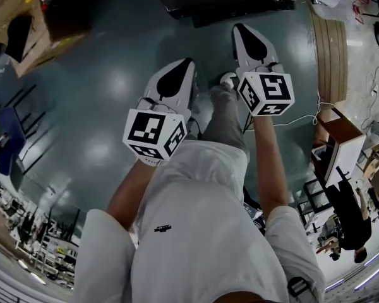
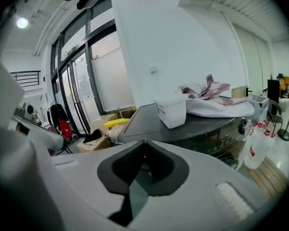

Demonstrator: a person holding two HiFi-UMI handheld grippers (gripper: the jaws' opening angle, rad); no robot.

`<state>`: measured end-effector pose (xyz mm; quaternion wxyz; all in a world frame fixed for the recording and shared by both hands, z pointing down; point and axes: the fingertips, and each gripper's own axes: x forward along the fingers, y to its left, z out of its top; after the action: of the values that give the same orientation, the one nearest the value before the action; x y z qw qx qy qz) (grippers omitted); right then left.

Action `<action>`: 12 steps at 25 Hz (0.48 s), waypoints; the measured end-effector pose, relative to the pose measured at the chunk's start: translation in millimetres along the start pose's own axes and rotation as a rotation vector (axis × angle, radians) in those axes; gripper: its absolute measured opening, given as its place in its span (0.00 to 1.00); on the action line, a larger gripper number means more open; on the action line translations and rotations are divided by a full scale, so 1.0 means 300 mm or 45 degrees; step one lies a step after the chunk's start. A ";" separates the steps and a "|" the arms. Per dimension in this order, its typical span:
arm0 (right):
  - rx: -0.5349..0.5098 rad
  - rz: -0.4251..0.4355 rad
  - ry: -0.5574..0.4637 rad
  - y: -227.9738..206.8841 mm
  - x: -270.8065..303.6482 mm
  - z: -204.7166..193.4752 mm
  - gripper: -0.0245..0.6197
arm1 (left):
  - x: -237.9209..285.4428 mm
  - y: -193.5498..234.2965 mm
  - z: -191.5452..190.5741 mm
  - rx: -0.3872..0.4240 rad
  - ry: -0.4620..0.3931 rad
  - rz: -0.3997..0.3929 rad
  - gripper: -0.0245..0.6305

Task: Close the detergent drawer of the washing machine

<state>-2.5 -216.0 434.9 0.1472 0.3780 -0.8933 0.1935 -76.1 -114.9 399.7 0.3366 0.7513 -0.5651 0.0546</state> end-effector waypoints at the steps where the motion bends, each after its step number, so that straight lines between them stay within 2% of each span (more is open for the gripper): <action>1: 0.006 -0.007 -0.011 0.002 -0.019 0.012 0.05 | -0.011 -0.006 0.010 0.003 -0.011 -0.002 0.06; 12: -0.039 -0.086 -0.113 0.042 -0.228 0.174 0.05 | -0.098 -0.072 0.144 0.054 -0.119 -0.054 0.06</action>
<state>28.0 -189.5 358.0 0.1197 0.4138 -0.8886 0.1578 -80.3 -112.8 343.3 0.2948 0.7719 -0.5627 0.0243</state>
